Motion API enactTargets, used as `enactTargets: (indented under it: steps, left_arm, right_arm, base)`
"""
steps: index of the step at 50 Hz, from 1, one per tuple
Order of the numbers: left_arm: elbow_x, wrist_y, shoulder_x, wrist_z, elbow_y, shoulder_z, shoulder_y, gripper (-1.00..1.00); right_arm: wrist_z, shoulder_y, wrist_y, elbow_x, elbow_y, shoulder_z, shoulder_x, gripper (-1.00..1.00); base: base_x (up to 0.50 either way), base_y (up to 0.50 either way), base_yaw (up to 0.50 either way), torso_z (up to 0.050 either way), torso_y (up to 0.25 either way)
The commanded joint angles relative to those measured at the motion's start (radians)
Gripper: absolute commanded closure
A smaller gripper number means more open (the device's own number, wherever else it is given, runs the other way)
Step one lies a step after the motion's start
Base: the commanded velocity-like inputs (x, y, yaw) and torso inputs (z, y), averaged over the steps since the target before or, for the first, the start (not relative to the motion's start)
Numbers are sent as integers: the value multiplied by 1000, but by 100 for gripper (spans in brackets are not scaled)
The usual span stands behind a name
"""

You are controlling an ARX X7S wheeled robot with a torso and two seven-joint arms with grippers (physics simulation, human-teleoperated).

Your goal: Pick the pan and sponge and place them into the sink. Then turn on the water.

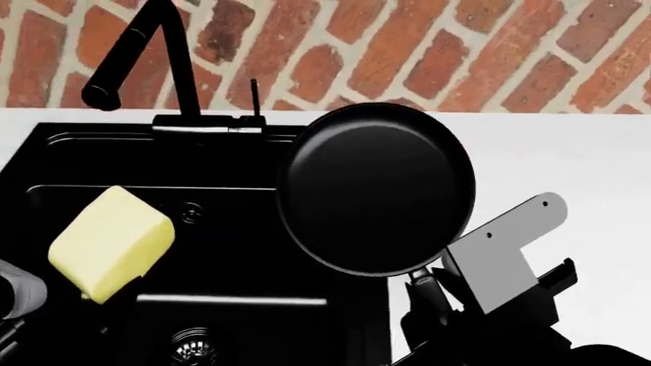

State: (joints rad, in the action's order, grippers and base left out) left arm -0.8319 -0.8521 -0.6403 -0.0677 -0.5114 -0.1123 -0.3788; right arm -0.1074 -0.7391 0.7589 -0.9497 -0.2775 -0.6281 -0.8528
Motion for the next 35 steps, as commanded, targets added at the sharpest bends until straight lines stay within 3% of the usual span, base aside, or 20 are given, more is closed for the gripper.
enactTargets:
  steps: [1, 4, 22, 35]
  left_arm:
    - [-28, 8, -19, -4, -6, 25, 16, 100]
    - [-11, 2, 8, -20, 4, -6, -7, 100]
    - [-31, 14, -20, -2, -3, 21, 15, 100]
    - [-30, 16, -22, -4, -2, 16, 15, 100]
  right_arm:
    - [2, -5, -16, 44, 3, 28, 4, 100]
    - [0, -4, -19, 47, 3, 29, 4, 100]
    - [-14, 36, -43, 36, -7, 45, -15, 100]
    - [-24, 51, -44, 24, -10, 54, -25, 100]
  base:
    - [82, 449, 0, 0, 0]
    - [77, 451, 0, 0, 3]
    - [110, 431, 0, 1, 2]
    - [44, 185, 0, 1, 2]
